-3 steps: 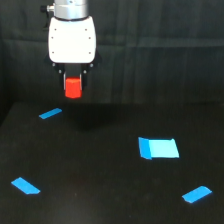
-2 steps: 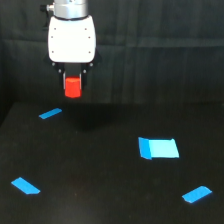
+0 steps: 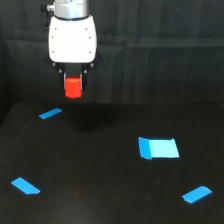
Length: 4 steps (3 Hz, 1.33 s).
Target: Pick up the red object from the table
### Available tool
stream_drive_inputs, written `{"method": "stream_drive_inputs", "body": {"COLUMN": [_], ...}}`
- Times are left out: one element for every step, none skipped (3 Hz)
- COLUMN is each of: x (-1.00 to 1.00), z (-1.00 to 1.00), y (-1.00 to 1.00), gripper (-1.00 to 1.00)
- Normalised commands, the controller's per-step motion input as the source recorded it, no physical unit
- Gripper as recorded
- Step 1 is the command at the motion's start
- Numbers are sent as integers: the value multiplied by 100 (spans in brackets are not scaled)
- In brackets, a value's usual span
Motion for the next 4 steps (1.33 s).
{"method": "stream_drive_inputs", "body": {"x": [3, -1, -1, -6], "z": [2, 9, 4, 14], "y": [-5, -2, 2, -2], "gripper": [-95, -93, -97, -94]}}
